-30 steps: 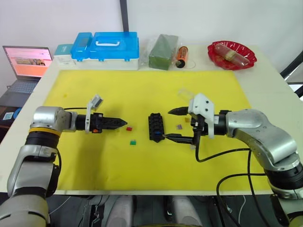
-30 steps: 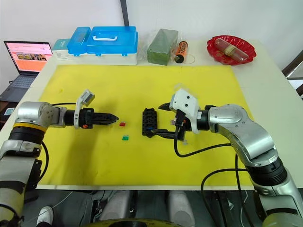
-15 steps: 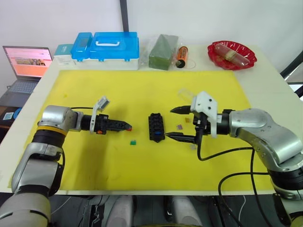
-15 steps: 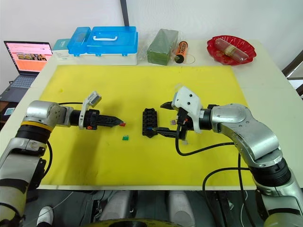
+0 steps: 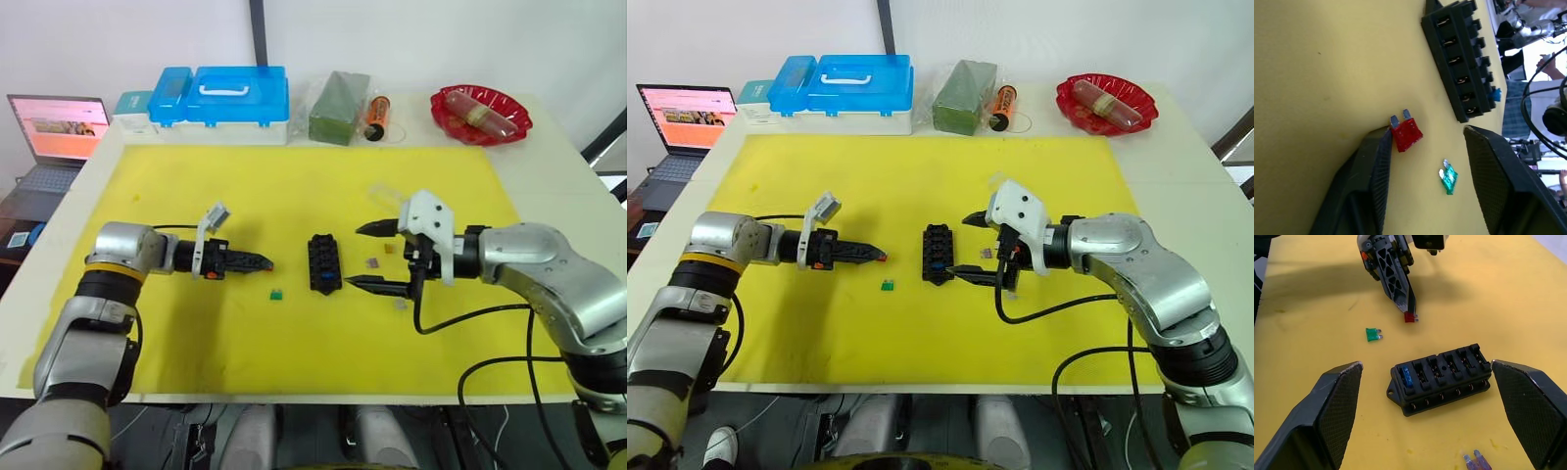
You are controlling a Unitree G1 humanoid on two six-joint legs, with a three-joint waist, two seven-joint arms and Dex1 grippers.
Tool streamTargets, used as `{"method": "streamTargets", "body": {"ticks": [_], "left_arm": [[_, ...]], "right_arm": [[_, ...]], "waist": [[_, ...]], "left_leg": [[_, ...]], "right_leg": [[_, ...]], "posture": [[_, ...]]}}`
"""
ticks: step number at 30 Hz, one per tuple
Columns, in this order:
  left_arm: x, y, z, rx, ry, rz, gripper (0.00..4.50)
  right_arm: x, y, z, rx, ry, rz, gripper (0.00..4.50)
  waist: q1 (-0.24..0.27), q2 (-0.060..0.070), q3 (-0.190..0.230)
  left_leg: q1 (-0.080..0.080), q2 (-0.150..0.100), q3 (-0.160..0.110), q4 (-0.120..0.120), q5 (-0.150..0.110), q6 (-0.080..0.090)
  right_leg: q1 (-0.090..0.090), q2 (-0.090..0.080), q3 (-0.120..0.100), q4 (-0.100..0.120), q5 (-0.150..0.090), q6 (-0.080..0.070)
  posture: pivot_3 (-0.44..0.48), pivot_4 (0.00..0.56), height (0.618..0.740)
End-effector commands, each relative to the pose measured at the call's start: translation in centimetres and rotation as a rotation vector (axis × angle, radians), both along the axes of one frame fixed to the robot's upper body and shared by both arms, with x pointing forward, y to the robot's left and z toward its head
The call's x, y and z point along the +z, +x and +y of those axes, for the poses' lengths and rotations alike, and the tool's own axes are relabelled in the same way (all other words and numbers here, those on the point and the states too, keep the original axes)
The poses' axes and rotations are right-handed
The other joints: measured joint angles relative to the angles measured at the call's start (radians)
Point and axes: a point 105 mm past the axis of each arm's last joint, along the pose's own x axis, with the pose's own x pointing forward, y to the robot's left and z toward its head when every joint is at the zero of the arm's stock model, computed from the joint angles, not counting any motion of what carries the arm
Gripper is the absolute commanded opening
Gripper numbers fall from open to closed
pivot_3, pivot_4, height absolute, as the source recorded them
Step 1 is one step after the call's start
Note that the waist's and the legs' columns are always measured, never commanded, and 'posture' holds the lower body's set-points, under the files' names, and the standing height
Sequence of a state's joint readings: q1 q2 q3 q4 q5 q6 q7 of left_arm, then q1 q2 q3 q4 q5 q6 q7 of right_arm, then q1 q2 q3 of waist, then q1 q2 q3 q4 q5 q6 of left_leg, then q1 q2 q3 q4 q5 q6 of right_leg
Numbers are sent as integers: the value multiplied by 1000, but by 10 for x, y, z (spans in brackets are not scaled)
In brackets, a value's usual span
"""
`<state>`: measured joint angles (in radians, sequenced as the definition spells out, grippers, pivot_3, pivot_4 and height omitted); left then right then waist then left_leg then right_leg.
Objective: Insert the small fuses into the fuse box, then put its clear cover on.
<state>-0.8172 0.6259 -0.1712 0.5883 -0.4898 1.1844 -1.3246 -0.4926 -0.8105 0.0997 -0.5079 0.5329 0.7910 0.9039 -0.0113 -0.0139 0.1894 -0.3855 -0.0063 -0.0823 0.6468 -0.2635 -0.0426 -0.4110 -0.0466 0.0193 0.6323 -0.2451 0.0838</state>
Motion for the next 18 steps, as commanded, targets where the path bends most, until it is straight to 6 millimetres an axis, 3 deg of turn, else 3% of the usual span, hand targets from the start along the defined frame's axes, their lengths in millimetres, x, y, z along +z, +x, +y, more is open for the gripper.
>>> {"method": "streamTargets", "body": {"ticks": [1,3,7,16,18], "left_arm": [[-11,-2,-1,11,15,32,2638],[-12,-2,-1,13,14,33,2638],[-13,0,0,23,22,25,1699],[-13,1,0,26,22,22,1699],[-13,1,0,24,21,19,1303]], "right_arm": [[13,-1,-1,6,5,-63,4500],[14,-1,-1,6,5,-63,4500],[14,0,-1,7,6,-64,4500],[15,1,-1,6,6,-64,4500],[15,1,-1,6,6,-64,4500]], "waist": [[0,0,0],[0,0,0],[0,0,0],[0,0,0],[0,0,0]], "left_leg": [[0,0,0,0,0,0],[0,0,0,0,0,0],[0,0,0,0,0,0],[0,0,0,0,0,0],[0,0,0,0,0,0]], "right_leg": [[0,0,0,0,0,0],[0,0,0,0,0,0],[0,0,0,0,0,0],[0,0,0,0,0,0],[0,0,0,0,0,0]], "posture": [[0,150,740],[0,150,740],[0,150,740],[0,150,740],[0,150,740]]}}
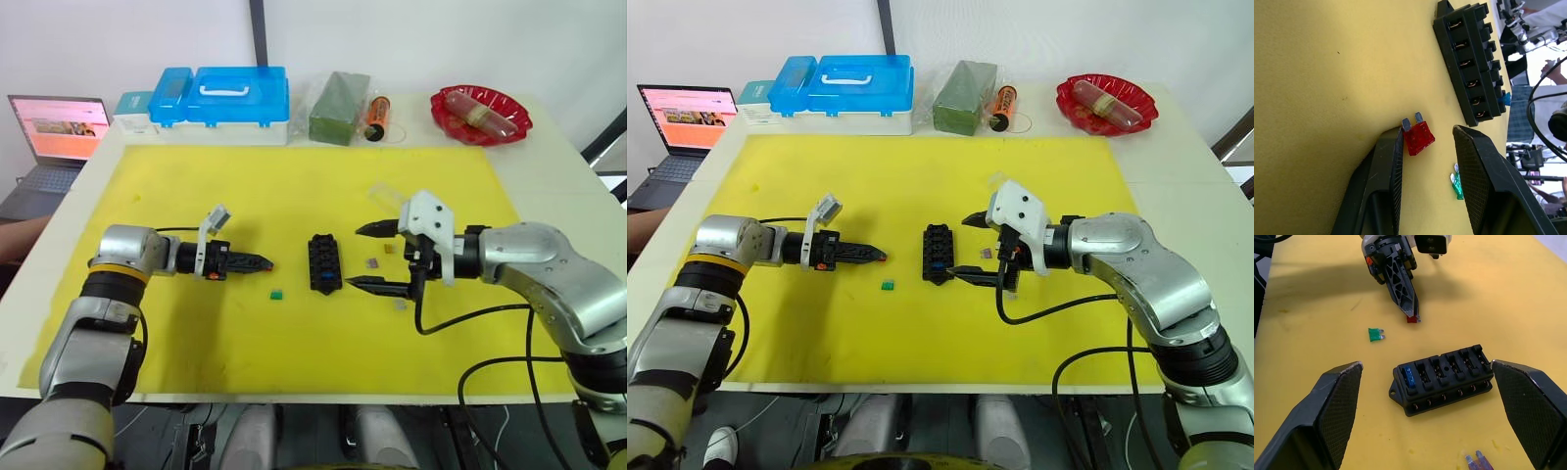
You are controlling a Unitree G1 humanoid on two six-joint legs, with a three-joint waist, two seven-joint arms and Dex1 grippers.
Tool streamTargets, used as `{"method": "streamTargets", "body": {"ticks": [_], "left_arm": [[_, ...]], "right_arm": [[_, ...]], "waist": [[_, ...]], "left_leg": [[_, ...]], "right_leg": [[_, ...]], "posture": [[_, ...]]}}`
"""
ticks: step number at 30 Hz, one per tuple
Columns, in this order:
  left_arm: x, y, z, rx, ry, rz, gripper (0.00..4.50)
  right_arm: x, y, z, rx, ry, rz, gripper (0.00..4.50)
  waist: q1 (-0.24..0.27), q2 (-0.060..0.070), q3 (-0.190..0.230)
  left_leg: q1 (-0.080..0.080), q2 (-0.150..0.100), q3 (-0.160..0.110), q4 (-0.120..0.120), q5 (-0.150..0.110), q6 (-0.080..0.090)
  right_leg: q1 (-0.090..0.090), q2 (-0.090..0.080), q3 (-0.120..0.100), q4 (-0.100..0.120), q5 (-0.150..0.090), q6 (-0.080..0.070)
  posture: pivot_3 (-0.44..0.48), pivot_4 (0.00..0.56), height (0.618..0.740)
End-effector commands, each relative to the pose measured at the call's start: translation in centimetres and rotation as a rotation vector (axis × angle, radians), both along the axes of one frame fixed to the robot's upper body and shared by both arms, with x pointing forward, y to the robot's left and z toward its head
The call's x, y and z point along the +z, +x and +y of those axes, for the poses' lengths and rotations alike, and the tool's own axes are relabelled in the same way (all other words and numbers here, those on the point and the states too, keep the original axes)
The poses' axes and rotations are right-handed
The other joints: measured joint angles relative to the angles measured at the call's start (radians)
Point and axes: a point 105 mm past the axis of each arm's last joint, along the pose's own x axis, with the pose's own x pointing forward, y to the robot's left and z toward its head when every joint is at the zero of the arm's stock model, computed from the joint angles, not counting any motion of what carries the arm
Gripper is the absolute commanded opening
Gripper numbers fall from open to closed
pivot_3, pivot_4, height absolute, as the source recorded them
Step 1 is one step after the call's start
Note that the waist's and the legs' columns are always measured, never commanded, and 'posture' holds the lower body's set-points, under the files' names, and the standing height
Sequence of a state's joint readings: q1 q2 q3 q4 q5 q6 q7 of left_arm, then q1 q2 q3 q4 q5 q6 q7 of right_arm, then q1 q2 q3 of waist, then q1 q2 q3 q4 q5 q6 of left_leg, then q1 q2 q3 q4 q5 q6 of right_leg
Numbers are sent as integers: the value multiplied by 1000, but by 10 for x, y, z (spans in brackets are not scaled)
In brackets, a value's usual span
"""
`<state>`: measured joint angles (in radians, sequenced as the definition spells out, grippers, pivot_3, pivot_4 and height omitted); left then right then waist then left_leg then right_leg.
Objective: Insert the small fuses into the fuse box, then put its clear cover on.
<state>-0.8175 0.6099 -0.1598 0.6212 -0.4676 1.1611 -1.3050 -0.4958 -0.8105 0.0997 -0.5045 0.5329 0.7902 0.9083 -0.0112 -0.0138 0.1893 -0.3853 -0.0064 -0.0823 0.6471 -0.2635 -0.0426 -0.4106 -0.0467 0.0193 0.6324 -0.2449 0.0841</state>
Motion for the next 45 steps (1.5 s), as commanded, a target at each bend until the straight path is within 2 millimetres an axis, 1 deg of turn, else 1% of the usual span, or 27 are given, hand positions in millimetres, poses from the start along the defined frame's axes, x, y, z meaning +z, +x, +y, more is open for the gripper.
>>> {"method": "streamTargets", "body": {"ticks": [1,2,8,11,14,15,25,27,29,31,35,38,40,41,43,45], "left_arm": [[-6,-2,-2,-1,5,20,1125],[-6,-3,-2,-3,3,22,832],[-6,-3,0,-1,8,19,832],[-8,-1,1,7,20,13,244],[-8,-1,1,8,24,8,244],[-8,-1,0,6,22,5,115],[-8,6,-3,11,25,-20,115],[0,4,-1,-3,9,-35,115],[3,6,1,-5,19,-52,115],[11,6,-1,-28,10,-81,115],[31,8,-5,-117,17,-196,115],[48,7,-10,-217,39,-275,115],[69,3,-16,-395,111,-413,115],[75,1,-18,-463,147,-460,115],[81,0,-20,-590,244,-562,115],[80,0,-18,-727,369,-654,115]], "right_arm": [[14,1,-1,3,6,-64,4500],[14,1,-1,3,5,-64,4500],[14,1,-1,3,6,-62,4500],[13,1,-1,2,6,-63,4500],[13,1,-1,1,6,-65,4500],[13,1,-1,1,6,-65,4500],[14,1,-1,3,6,-69,4500],[14,1,0,3,5,-70,4500],[14,1,0,4,6,-71,4500],[14,1,1,4,7,-72,4500],[13,2,1,4,9,-72,4500],[13,2,2,5,10,-71,4500],[13,3,3,7,12,-73,4500],[13,3,3,9,13,-74,4500],[13,5,3,11,12,-77,4500],[13,6,4,13,13,-80,4500]], "waist": [[0,0,0],[0,0,0],[-2,0,0],[-2,0,0],[-2,0,0],[-2,0,0],[2,0,0],[1,0,0],[0,0,0],[-1,0,0],[-1,0,0],[-1,0,0],[-2,0,0],[-2,0,0],[-2,0,0],[-3,0,0]], "left_leg": [[0,0,0,0,0,0],[0,0,0,0,0,0],[0,0,0,0,0,0],[0,0,0,0,0,0],[0,0,0,0,0,0],[0,0,0,0,0,0],[1,0,0,0,0,0],[1,0,0,0,0,0],[1,0,0,0,0,0],[1,0,0,0,0,0],[1,0,0,0,0,0],[-1,0,0,0,0,0],[-2,0,0,0,0,0],[-3,0,0,0,0,0],[-5,0,0,0,0,0],[-5,0,1,0,0,0]], "right_leg": [[0,0,0,0,0,0],[0,0,0,0,0,0],[0,0,0,0,0,0],[0,0,0,0,0,0],[0,0,0,0,0,0],[0,0,0,0,0,0],[1,0,0,0,0,0],[1,0,0,0,0,0],[1,0,0,0,0,0],[1,0,0,0,0,0],[0,0,0,1,0,0],[-1,0,0,0,0,0],[-2,0,0,0,0,0],[-3,0,0,0,0,0],[-5,0,0,0,0,0],[-5,0,1,0,0,0]], "posture": [[0,150,740],[0,150,740],[0,150,740],[0,150,740],[0,150,740],[0,150,740],[0,150,740],[0,150,740],[0,150,740],[0,150,740],[0,150,740],[0,150,740],[0,150,740],[0,150,740],[0,150,740],[0,150,740]]}}
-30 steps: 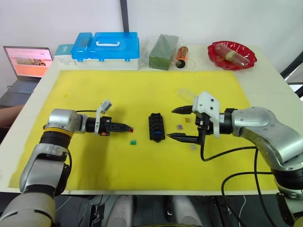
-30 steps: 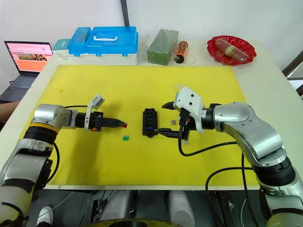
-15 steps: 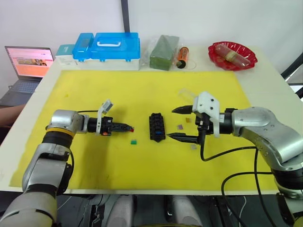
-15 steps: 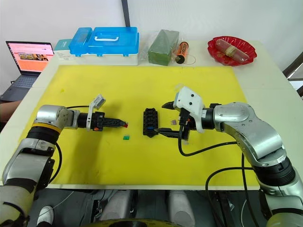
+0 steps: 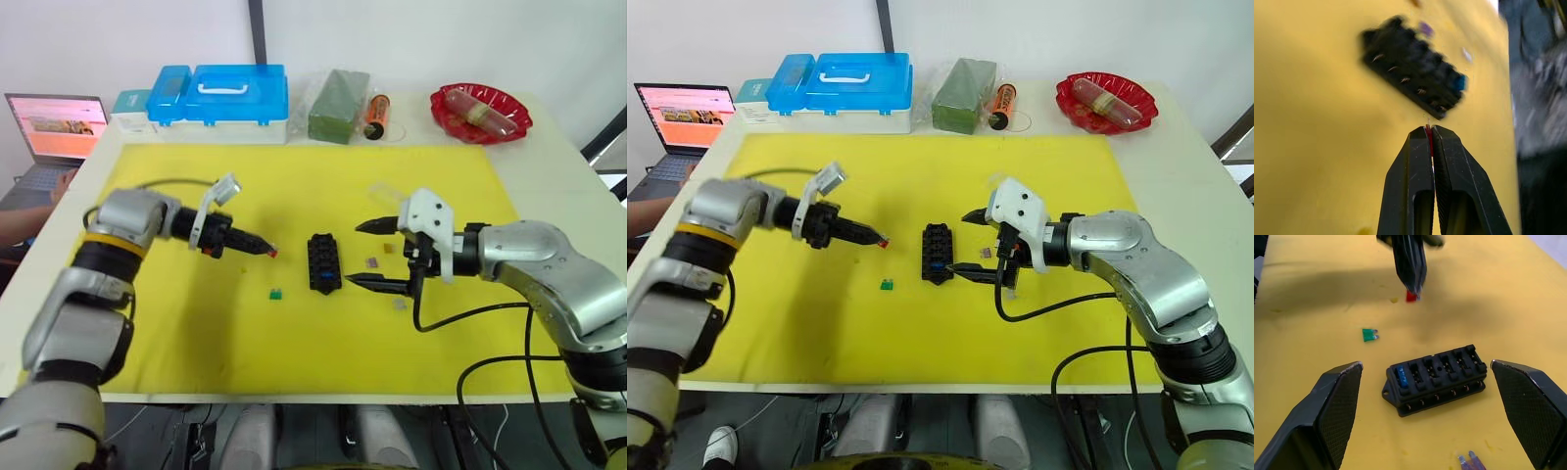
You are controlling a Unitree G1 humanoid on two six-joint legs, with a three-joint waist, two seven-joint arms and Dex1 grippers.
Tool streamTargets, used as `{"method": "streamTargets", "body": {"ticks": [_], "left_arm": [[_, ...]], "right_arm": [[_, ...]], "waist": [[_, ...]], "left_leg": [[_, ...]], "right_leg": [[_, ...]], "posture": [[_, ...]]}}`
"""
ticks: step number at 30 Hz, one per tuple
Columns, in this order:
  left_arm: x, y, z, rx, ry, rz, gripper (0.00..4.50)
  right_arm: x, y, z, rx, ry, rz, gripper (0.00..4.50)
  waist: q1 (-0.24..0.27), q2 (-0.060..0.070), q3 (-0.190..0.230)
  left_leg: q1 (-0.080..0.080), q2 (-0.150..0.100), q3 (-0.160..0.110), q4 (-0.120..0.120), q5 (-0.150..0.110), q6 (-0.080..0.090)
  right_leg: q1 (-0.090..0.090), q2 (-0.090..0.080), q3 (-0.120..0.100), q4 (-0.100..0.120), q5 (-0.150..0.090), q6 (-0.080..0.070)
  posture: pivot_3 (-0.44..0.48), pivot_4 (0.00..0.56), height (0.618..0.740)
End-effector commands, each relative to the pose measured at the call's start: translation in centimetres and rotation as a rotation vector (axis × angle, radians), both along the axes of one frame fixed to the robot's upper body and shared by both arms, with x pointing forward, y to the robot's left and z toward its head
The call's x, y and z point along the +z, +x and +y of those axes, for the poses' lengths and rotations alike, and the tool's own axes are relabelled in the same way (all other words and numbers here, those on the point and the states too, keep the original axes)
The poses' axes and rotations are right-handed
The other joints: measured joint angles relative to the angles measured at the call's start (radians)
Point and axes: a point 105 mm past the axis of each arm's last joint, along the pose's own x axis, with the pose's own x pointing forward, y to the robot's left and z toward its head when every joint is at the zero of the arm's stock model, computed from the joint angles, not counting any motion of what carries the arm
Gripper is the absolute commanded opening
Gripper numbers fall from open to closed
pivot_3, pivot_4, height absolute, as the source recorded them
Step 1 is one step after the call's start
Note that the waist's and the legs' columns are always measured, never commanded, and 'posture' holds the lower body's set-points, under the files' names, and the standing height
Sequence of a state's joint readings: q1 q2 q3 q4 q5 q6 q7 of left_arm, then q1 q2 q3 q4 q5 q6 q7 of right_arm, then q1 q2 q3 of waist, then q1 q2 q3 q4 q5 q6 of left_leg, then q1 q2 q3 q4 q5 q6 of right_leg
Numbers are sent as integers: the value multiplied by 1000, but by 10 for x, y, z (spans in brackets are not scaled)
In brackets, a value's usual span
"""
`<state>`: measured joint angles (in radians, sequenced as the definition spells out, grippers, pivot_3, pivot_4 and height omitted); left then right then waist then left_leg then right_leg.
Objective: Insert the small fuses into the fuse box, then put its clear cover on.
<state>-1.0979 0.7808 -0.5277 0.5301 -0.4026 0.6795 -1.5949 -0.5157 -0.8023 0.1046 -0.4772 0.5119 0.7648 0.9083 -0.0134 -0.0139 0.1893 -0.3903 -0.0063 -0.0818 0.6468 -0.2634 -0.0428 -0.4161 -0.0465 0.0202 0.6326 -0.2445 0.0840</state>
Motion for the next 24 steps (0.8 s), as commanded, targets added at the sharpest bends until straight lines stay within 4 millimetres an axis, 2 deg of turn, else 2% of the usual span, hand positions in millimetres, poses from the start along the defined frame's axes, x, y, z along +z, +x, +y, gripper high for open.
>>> {"method": "streamTargets", "body": {"ticks": [1,6,11,19,24], "left_arm": [[-1,-3,-2,-248,198,-191,115],[-3,4,3,-563,463,-407,115],[-7,4,-3,-892,602,-549,115],[-21,-1,-19,-1219,649,-640,115],[-29,-4,-31,-1339,628,-686,115]], "right_arm": [[10,0,5,23,10,-53,4500],[10,0,6,30,7,-58,4500],[11,-1,6,29,6,-61,4500],[11,-5,7,24,6,-55,4500],[11,-6,7,21,4,-53,4500]], "waist": [[-1,0,0],[0,0,0],[2,0,0],[-4,0,0],[-1,0,0]], "left_leg": [[0,0,0,0,0,0],[-1,0,1,0,0,0],[-3,0,1,1,0,0],[-3,0,1,1,0,1],[-3,0,1,1,0,1]], "right_leg": [[0,0,0,0,0,0],[-2,1,1,1,0,0],[-4,1,2,1,0,0],[-4,1,2,1,0,0],[-4,1,2,2,0,0]], "posture": [[0,150,740],[0,150,740],[0,150,740],[0,150,740],[0,150,740]]}}
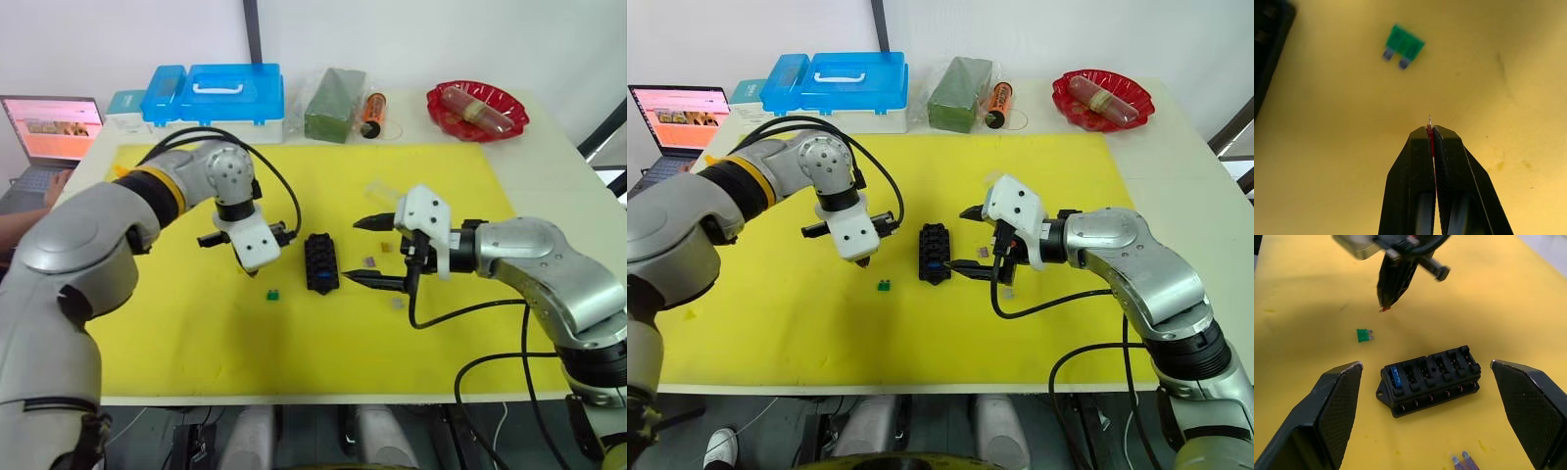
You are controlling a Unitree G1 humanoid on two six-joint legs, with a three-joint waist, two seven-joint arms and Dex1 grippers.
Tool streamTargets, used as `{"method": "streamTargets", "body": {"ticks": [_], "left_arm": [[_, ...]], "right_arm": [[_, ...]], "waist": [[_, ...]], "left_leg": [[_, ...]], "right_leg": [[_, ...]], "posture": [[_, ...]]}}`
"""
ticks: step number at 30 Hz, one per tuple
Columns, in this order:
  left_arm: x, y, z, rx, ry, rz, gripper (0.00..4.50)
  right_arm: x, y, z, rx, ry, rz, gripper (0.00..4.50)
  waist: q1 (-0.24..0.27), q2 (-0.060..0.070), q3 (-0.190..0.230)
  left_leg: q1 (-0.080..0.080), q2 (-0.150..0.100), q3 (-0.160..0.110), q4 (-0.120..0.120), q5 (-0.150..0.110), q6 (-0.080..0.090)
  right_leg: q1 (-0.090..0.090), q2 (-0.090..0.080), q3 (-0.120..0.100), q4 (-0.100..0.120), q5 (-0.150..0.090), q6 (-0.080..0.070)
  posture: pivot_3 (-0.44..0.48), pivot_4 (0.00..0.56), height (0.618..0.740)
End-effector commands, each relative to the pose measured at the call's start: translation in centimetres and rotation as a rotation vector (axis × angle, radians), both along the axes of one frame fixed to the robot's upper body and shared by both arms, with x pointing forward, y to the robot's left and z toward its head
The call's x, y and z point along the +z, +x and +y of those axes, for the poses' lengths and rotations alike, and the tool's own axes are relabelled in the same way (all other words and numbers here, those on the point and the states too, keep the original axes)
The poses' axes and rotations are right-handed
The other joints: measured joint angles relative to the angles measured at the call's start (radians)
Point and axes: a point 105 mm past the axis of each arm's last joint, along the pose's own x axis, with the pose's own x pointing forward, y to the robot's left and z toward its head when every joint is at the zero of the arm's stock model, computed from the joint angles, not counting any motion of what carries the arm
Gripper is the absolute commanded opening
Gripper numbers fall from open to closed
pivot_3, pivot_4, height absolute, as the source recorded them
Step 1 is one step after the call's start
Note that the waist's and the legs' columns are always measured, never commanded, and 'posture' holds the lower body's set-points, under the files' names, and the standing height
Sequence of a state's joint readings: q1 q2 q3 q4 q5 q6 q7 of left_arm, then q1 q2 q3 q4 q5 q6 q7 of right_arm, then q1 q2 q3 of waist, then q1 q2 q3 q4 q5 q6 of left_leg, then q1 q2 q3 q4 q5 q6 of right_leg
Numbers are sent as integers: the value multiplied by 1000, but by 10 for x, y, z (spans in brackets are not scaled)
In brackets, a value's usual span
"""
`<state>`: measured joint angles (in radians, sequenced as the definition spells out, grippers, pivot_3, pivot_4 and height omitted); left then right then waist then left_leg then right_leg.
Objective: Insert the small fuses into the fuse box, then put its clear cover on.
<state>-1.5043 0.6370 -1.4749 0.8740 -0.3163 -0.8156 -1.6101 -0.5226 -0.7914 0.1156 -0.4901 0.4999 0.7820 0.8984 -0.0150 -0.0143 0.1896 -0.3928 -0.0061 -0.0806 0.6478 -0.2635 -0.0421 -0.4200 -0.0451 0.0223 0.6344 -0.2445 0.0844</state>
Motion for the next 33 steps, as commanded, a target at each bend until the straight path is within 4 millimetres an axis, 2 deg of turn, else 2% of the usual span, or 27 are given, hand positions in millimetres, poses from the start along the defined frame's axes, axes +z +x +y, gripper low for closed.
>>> {"method": "streamTargets", "body": {"ticks": [1,4,8,10,14,18,20,23,27,30,33], "left_arm": [[5,4,-5,-75,8,-48,115],[4,7,-9,-98,7,-65,115],[3,7,-23,-78,-65,-60,949],[7,7,-27,-65,-105,-57,1683],[26,7,-38,-14,-233,-51,3113],[42,8,-35,53,-298,-49,4474],[50,9,-23,105,-313,-54,4492],[77,12,-1,294,-443,-45,4492],[104,12,4,505,-646,69,4492],[111,12,19,759,-781,239,4492],[111,3,24,914,-867,390,4492]], "right_arm": [[11,-5,3,22,10,-50,4500],[12,-6,3,21,7,-50,4500],[12,-6,3,21,5,-47,4500],[11,-7,3,22,3,-46,4500],[10,-8,4,24,5,-40,4500],[8,-10,5,29,5,-31,4500],[8,-12,6,34,8,-28,4500],[6,-13,9,41,19,-20,4500],[5,-13,10,47,27,-15,4500],[5,-12,12,53,36,-13,4500],[5,-12,13,58,39,-13,4500]], "waist": [[1,0,0],[2,0,0],[2,0,0],[1,0,0],[-2,0,0],[-3,0,0],[-5,0,0],[-7,0,0],[1,0,0],[-2,0,0],[-14,0,0]], "left_leg": [[0,0,0,0,0,0],[0,0,0,1,0,0],[0,0,0,1,0,0],[0,0,0,1,0,0],[0,0,0,1,0,0],[0,0,0,1,0,0],[0,0,0,1,0,0],[0,0,0,0,0,0],[1,0,0,1,0,0],[1,0,-1,3,0,0],[2,0,0,2,0,0]], "right_leg": [[0,0,0,0,0,0],[0,0,0,0,0,0],[0,0,0,0,0,0],[0,0,0,0,0,0],[0,0,0,0,0,1],[0,0,0,1,0,1],[0,0,0,1,0,1],[-1,1,0,2,0,0],[-2,0,0,8,0,0],[-2,0,0,10,-1,1],[-3,0,0,12,-1,1]], "posture": [[0,150,740],[0,150,740],[0,150,740],[0,150,740],[0,150,740],[0,150,740],[0,150,740],[0,150,740],[0,150,740],[0,150,740],[0,150,740]]}}
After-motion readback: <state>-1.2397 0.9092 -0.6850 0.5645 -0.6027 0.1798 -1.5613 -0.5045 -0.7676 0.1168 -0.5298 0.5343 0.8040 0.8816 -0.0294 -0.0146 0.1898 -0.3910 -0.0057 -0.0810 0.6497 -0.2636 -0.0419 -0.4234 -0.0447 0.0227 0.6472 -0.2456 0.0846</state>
